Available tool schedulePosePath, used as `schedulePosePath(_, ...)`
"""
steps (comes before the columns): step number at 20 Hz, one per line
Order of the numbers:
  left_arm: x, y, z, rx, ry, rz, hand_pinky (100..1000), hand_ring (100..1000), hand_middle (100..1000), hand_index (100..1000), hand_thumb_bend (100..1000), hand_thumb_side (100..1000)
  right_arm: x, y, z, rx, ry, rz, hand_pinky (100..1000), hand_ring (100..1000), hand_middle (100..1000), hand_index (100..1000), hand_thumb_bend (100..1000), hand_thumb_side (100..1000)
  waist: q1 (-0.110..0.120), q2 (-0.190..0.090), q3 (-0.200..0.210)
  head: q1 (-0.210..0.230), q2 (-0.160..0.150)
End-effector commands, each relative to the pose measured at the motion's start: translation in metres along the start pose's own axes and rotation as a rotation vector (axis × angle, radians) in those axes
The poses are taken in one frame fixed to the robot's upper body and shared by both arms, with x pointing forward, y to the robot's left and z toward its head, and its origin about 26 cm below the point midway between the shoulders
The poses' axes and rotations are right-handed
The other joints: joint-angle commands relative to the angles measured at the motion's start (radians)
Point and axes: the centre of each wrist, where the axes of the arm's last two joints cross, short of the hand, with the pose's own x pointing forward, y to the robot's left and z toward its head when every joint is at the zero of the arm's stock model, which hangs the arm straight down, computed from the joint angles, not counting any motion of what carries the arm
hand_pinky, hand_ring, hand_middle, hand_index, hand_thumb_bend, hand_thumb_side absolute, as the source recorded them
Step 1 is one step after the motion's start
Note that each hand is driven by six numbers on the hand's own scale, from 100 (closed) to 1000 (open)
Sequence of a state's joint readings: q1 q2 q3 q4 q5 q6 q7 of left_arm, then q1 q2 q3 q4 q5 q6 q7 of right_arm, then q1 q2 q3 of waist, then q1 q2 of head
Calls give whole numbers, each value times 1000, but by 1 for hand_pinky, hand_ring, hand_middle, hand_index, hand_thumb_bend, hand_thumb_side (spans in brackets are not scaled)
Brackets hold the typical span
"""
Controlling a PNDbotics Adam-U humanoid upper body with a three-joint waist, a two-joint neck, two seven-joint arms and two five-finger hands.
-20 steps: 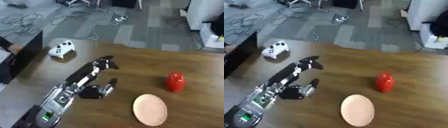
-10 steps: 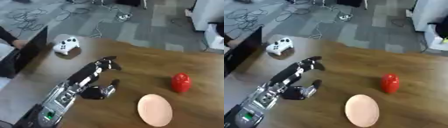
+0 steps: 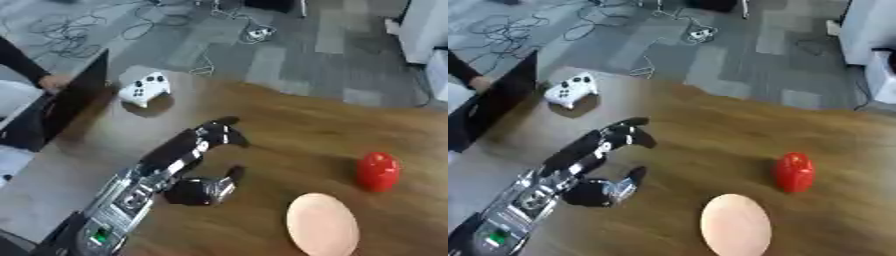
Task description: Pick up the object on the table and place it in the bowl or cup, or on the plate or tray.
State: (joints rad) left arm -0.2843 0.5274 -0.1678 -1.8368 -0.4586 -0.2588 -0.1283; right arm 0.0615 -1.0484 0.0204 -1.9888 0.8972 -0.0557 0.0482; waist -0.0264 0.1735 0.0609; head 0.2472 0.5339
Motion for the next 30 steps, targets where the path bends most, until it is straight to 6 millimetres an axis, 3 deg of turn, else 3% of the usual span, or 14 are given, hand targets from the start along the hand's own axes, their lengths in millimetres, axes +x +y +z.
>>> schedulePosePath(1, 5, 8, -5, 0, -34, -22, 809, 1000, 730, 816, 100, 743, -10, -19, -4, 14, 0, 51, 835, 903, 900, 934, 377, 900, -3, -7, 6, -15, -14)
schedulePosePath(6, 6, 7, -7, -9, -40, -21, 810, 1000, 730, 816, 100, 746, -13, -30, -9, 36, 4, 76, 840, 909, 903, 937, 367, 899, -8, -5, 14, -40, -16)
schedulePosePath(8, 5, 6, -6, -12, -37, -19, 811, 1000, 730, 816, 100, 749, -13, -34, -12, 42, 8, 83, 839, 908, 903, 936, 352, 891, -10, -6, 12, -78, -17)
schedulePosePath(17, 5, 6, -11, -28, -52, -30, 810, 1000, 731, 815, 100, 747, -20, -53, -28, 19, 4, 110, 832, 898, 899, 930, 359, 902, -15, 4, 6, -337, -9)
schedulePosePath(20, 7, 9, -15, -28, -68, -40, 810, 1000, 731, 814, 100, 745, -23, -56, -31, 9, 5, 111, 832, 898, 899, 930, 361, 902, -17, 15, 15, -400, -4)
schedulePosePath(23, 9, 11, -19, -30, -84, -47, 809, 1000, 731, 814, 100, 743, -29, -57, -33, 9, 23, 112, 832, 897, 899, 930, 366, 901, -20, 24, 27, -432, 3)
schedulePosePath(30, 14, 13, -29, -35, -124, -48, 811, 1000, 731, 813, 100, 744, -45, -56, -38, 22, 106, 98, 839, 897, 903, 936, 389, 900, -25, 39, 69, -457, -4)
